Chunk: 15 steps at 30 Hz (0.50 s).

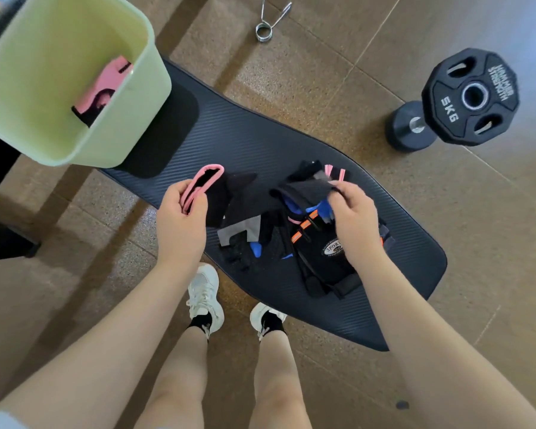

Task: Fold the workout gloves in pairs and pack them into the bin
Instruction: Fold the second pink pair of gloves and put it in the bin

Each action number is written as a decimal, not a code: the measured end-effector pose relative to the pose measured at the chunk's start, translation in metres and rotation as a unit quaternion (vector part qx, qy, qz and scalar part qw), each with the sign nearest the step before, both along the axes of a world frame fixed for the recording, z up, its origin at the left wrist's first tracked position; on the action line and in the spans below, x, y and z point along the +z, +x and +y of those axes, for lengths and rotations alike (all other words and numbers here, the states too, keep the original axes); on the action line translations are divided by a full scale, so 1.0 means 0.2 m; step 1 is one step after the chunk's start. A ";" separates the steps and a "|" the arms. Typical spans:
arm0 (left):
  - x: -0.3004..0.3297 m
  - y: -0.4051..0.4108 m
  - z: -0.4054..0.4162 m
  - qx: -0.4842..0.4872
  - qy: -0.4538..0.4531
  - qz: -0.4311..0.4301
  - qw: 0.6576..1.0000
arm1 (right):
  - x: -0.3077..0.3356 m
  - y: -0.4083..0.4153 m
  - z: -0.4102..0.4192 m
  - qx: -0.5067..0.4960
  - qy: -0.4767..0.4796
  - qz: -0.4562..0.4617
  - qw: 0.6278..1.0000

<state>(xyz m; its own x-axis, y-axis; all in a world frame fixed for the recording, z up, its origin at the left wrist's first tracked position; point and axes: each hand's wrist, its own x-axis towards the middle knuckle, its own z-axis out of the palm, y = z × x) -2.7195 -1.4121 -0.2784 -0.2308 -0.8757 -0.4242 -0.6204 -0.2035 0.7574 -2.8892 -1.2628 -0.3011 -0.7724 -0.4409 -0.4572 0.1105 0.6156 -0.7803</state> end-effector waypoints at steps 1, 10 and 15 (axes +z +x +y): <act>0.03 0.00 -0.01 -0.003 0.001 0.000 1.000 | 0.07 0.00 0.00 -0.053 -0.067 -0.123 0.989; 0.15 0.08 -0.10 -0.033 -0.036 0.000 0.999 | 0.05 0.36 -0.26 0.082 0.031 -0.045 0.995; 0.10 0.12 -0.13 -0.017 -0.044 0.012 0.999 | -0.12 0.47 -0.40 0.101 0.070 -0.142 0.982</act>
<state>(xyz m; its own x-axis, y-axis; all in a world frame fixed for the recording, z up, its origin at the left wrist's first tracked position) -2.6957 -1.4379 -0.2574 -0.2693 -0.9011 -0.3397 -0.6073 -0.1149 0.7862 -2.7949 -1.3428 -0.3260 -0.5077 -0.4887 -0.7095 0.1767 0.7469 -0.6410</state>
